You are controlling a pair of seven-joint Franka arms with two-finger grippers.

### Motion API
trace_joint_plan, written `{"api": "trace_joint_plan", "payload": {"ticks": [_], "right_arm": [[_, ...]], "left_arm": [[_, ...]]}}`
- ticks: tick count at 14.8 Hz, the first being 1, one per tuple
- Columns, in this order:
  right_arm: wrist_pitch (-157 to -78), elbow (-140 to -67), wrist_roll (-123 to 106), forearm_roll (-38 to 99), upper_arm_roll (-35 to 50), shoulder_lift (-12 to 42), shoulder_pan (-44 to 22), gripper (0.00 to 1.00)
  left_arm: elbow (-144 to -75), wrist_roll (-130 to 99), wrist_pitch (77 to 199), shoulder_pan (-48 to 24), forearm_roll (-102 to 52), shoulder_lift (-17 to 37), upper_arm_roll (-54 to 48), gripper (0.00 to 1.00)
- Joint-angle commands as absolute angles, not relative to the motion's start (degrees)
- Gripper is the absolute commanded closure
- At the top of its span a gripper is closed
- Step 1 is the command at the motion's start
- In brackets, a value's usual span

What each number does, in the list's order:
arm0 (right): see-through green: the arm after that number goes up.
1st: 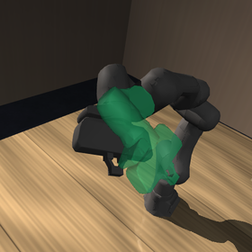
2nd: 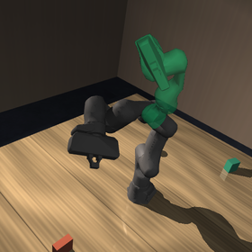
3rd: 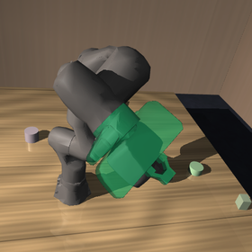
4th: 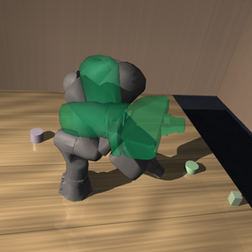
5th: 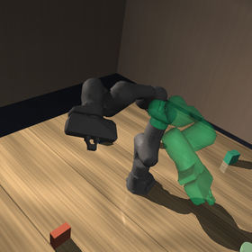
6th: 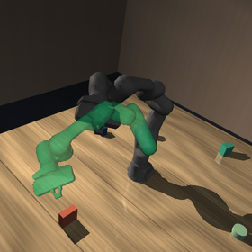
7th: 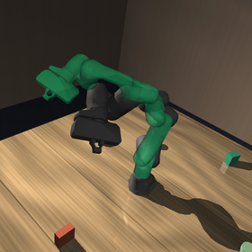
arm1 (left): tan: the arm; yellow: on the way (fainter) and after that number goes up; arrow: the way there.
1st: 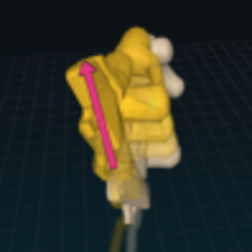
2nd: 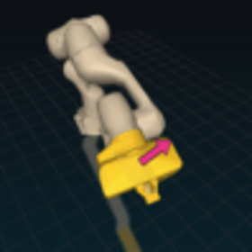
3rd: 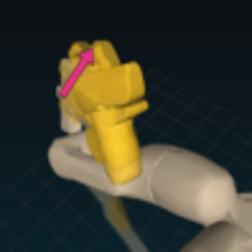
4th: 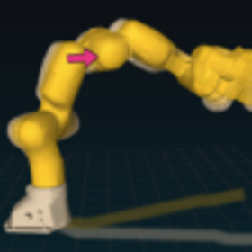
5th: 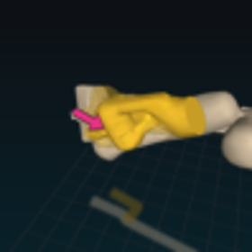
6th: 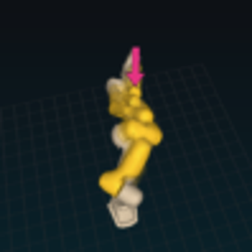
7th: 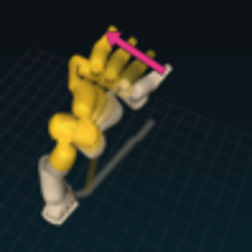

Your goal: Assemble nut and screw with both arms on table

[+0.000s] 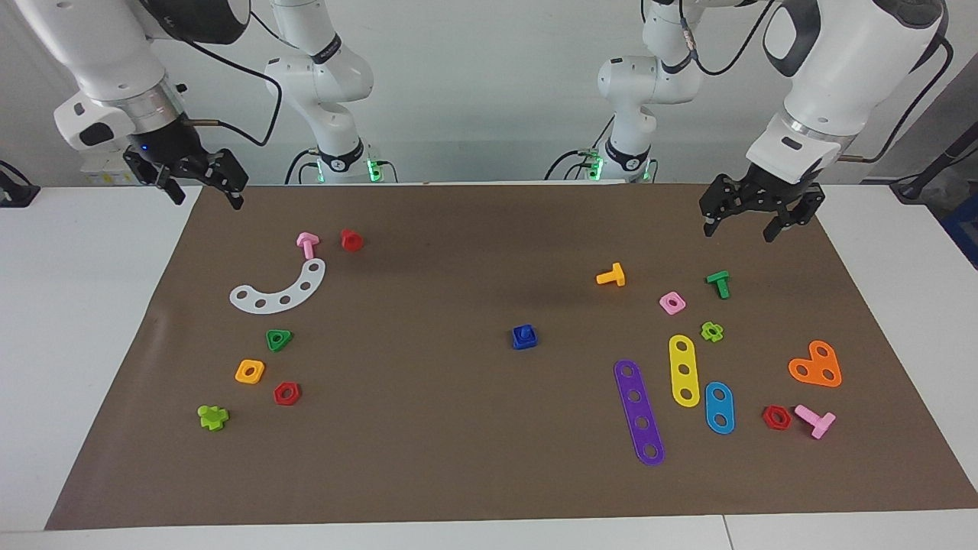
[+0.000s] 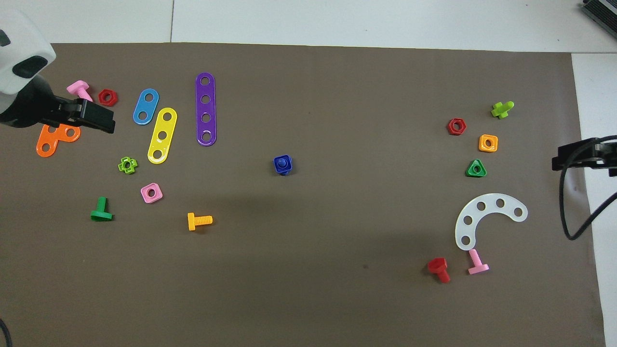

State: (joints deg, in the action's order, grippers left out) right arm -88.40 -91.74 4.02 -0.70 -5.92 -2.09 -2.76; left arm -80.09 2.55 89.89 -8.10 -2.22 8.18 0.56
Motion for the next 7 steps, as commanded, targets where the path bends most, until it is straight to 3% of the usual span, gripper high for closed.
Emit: {"api": "trace_joint_plan", "payload": {"ticks": [1, 7], "right_arm": [[-89.6, -93.2, 6.3, -1.4, -5.7, -3.3, -4.0, 0.0], [-89.5, -93.2, 5.5, -1.3, -5.8, -3.4, -3.7, 0.0]], "left_arm": [[-82.3, 1.7, 88.0, -8.5, -1.6, 6.1, 1.3, 0.0], [-84.0, 1.0, 87.6, -8.6, -1.1, 5.2, 1.1, 0.0]]}}
